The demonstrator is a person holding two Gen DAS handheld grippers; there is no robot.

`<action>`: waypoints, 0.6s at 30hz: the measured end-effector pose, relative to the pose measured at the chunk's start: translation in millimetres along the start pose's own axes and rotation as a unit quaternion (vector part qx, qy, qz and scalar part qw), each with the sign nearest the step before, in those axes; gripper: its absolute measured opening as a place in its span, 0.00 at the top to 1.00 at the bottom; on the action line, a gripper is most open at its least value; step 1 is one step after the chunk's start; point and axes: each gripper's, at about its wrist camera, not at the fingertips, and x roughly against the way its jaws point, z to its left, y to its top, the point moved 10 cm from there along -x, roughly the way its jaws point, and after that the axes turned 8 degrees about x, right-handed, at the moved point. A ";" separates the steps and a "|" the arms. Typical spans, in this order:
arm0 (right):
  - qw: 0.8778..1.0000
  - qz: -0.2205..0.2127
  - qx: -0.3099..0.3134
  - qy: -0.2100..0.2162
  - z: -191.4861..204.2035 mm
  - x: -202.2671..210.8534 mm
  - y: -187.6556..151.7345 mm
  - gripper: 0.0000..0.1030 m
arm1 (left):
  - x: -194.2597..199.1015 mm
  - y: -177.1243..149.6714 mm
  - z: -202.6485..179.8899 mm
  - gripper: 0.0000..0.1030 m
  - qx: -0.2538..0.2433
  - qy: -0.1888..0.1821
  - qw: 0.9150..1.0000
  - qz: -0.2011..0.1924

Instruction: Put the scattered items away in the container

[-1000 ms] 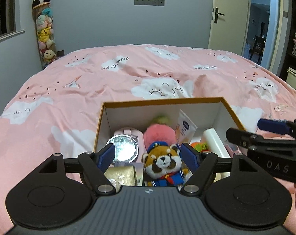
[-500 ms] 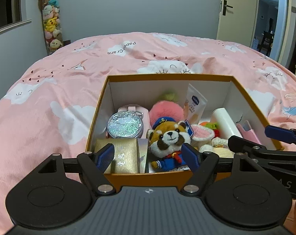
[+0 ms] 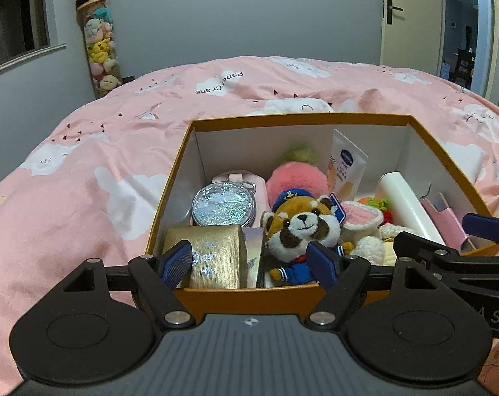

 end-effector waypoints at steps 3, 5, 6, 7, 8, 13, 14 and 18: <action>1.000 0.000 -0.001 0.000 0.1 -1.4 -1.1 0.14 | -1.3 -0.4 0.0 0.13 -0.004 0.004 1.000 -0.001; 1.000 0.000 -0.001 0.000 0.1 -1.4 -1.4 0.14 | -2.0 -0.4 0.0 0.13 -0.004 0.004 1.000 -0.001; 1.000 0.000 -0.001 0.000 0.1 -1.4 -1.5 0.14 | -2.0 -0.4 0.0 0.13 -0.005 0.004 1.000 -0.001; 1.000 0.000 -0.001 0.000 0.2 -1.5 -1.5 0.14 | -2.0 -0.5 0.0 0.13 -0.005 0.004 1.000 -0.001; 1.000 0.000 -0.001 0.000 0.1 -1.6 -1.4 0.14 | -2.1 -0.6 -0.1 0.13 -0.005 0.004 1.000 -0.001; 1.000 0.000 -0.001 0.000 0.0 -1.6 -1.4 0.14 | -2.2 -1.5 -0.4 0.13 -0.005 0.005 1.000 0.000; 1.000 0.000 -0.001 0.000 0.0 -1.6 -1.4 0.14 | -2.5 -1.7 -0.2 0.13 -0.005 0.005 1.000 0.001; 1.000 0.000 -0.001 0.000 0.0 -1.7 -1.4 0.14 | -2.8 -1.8 -0.1 0.13 -0.005 0.005 1.000 0.002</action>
